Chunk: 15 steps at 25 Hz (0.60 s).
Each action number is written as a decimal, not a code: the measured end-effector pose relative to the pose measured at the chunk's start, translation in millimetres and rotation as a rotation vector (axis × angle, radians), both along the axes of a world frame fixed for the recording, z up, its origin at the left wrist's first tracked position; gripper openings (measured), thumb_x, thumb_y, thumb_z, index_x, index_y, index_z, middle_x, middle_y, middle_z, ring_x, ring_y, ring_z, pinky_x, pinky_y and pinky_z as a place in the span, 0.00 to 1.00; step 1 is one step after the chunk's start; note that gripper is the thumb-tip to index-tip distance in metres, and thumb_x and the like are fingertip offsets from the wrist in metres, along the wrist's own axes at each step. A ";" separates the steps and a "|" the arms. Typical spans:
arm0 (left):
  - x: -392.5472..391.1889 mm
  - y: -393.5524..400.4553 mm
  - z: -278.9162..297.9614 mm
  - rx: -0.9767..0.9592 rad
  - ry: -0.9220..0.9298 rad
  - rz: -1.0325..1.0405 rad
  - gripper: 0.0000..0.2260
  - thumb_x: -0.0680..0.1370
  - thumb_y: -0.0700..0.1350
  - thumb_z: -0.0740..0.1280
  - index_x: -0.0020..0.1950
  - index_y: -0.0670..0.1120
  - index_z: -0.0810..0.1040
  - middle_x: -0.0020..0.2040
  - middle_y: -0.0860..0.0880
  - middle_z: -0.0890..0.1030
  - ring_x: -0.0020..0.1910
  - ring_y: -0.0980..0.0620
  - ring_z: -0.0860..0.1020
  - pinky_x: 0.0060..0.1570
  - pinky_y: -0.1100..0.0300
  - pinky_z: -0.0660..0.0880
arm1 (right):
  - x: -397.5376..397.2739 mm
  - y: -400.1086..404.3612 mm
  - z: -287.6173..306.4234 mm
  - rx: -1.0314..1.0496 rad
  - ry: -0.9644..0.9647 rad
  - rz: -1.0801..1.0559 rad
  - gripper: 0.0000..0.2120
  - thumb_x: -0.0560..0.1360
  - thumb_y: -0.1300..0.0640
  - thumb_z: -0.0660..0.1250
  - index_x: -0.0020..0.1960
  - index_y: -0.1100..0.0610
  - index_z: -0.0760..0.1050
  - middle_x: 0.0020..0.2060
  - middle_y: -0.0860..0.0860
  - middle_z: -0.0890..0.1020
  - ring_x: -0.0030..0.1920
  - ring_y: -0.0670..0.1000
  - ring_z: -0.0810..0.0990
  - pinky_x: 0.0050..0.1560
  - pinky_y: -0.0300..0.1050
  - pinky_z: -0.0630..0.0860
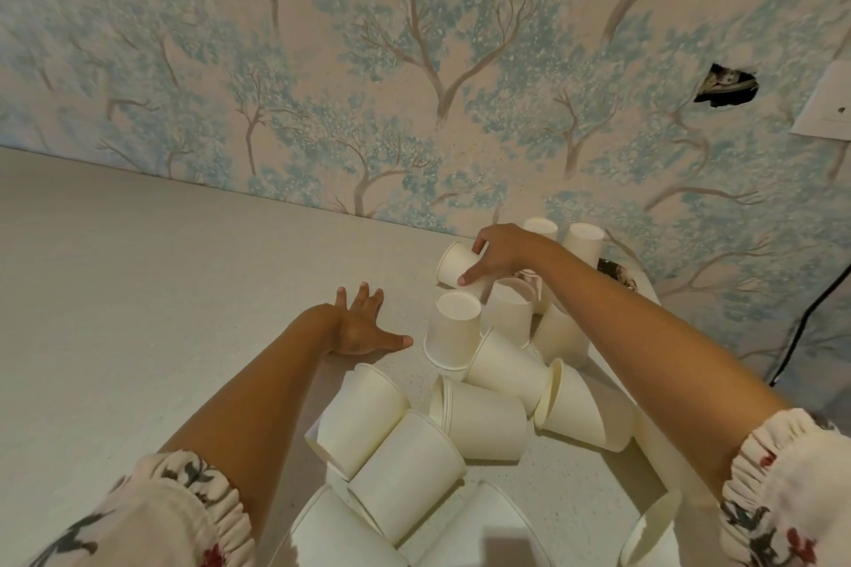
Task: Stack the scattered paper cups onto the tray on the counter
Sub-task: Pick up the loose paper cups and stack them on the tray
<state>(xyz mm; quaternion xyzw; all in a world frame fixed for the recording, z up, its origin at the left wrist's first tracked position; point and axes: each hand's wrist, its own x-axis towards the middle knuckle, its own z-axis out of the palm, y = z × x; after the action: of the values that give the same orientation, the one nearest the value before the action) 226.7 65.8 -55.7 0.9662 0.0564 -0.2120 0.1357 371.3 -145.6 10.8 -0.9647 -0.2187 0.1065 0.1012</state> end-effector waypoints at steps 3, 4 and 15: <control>-0.8 0.4 -0.3 -0.010 -0.006 0.006 0.46 0.75 0.70 0.57 0.80 0.49 0.36 0.79 0.48 0.33 0.77 0.40 0.33 0.75 0.40 0.40 | 0.5 7.1 5.1 0.136 0.009 -0.012 0.31 0.67 0.38 0.75 0.63 0.53 0.74 0.56 0.51 0.77 0.49 0.51 0.76 0.41 0.43 0.70; -0.6 0.7 0.3 -0.011 -0.007 0.006 0.46 0.75 0.70 0.58 0.80 0.49 0.36 0.79 0.48 0.33 0.77 0.40 0.33 0.75 0.40 0.40 | 2.4 5.3 12.0 0.235 0.021 -0.041 0.30 0.68 0.39 0.75 0.63 0.53 0.73 0.56 0.52 0.77 0.47 0.51 0.77 0.39 0.43 0.71; 1.2 -0.6 1.6 0.001 0.013 -0.006 0.46 0.75 0.70 0.57 0.80 0.49 0.35 0.79 0.48 0.32 0.76 0.39 0.32 0.74 0.40 0.40 | 39.4 -70.1 72.4 0.424 -0.357 -0.414 0.36 0.69 0.42 0.75 0.68 0.59 0.68 0.65 0.60 0.73 0.62 0.62 0.74 0.55 0.53 0.74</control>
<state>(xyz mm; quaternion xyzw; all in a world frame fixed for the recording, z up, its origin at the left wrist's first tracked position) 227.8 65.2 -54.1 0.9650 0.0545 -0.2185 0.1343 410.6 -215.7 83.2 -0.9494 -0.0497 -0.1346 0.2792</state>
